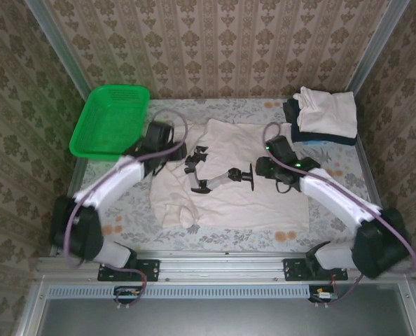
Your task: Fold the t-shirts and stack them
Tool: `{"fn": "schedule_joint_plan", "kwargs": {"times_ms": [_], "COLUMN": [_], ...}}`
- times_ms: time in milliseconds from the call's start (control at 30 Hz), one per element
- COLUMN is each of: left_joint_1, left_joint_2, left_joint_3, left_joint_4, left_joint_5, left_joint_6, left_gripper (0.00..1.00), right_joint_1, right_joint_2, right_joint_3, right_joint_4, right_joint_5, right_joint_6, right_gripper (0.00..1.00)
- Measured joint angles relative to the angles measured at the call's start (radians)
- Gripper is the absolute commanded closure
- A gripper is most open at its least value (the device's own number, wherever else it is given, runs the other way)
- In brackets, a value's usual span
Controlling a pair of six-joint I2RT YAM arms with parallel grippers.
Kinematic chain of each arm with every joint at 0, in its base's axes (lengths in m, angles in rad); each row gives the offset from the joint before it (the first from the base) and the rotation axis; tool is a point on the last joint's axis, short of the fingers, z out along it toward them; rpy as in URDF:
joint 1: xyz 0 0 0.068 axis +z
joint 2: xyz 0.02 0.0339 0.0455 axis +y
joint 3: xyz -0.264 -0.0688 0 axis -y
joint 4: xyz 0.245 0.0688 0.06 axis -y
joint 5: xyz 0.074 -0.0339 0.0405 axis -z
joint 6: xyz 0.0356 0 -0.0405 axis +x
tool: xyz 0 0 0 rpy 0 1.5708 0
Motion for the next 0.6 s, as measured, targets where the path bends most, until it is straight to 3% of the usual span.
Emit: {"fn": "schedule_joint_plan", "kwargs": {"times_ms": [167,333,433,600], "left_joint_1": [0.100,0.156,0.166,0.174], "left_joint_2": [0.443,0.812,0.970,1.131], "left_joint_3": [0.441,0.902,1.124,1.329], "left_joint_4": [-0.012,-0.144,-0.225,-0.305], "left_joint_5": [0.039,0.039,0.026,0.067], "left_joint_6": [0.059,0.095,0.111,0.119], "left_gripper": [0.47,0.37,0.29,0.38], "right_joint_1": [0.004,0.004,0.004,0.004], "right_joint_2": [0.217,0.283,0.291,0.293], "right_joint_3": [0.002,0.001,-0.005,-0.006], "right_joint_4": [0.071,0.105,0.115,0.122], "right_joint_5": [-0.010,-0.013,-0.014,-0.014], "right_joint_6": [0.016,0.032,0.034,0.034], "right_gripper": [0.49,0.49,0.49,0.48]}}
